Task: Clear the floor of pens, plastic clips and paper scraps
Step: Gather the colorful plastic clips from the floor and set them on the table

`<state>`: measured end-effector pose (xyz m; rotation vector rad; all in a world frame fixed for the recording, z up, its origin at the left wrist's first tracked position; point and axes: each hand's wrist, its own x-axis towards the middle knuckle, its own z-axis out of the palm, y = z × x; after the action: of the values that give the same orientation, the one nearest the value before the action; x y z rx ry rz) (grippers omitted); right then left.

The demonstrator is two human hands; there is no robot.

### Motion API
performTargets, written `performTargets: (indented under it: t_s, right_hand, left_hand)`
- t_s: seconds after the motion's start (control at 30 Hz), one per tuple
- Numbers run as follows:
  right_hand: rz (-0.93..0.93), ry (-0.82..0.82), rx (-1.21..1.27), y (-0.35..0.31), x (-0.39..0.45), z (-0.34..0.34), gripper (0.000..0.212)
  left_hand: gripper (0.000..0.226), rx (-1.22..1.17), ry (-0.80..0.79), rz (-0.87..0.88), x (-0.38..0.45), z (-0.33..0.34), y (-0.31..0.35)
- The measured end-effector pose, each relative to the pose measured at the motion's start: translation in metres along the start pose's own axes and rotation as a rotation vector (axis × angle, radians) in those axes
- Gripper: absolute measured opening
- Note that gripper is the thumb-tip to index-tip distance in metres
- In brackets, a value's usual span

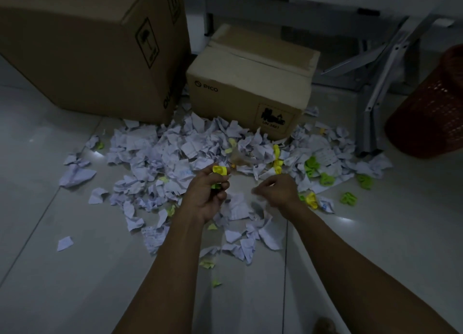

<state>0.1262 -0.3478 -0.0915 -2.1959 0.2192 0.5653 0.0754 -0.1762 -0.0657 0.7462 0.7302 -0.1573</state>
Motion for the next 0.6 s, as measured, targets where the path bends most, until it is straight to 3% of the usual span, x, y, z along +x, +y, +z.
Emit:
performTargets:
  t_s: [0.1, 0.2, 0.4, 0.6]
  right_hand:
    - [0.093, 0.342, 0.007, 0.006, 0.011, -0.008, 0.012]
    - [0.148, 0.462, 0.045, 0.010, 0.017, -0.018, 0.012]
    - [0.095, 0.398, 0.083, 0.005, 0.023, -0.018, 0.028]
    - [0.060, 0.323, 0.048, 0.009, 0.030, -0.011, 0.030]
  left_hand:
    - [0.045, 0.014, 0.020, -0.004, -0.003, 0.001, -0.003]
    - [0.047, 0.062, 0.019, -0.018, -0.009, 0.004, -0.007]
    - [0.021, -0.048, 0.011, -0.141, -0.014, 0.006, -0.016]
    - [0.029, -0.059, 0.039, -0.134, -0.016, 0.003, -0.019]
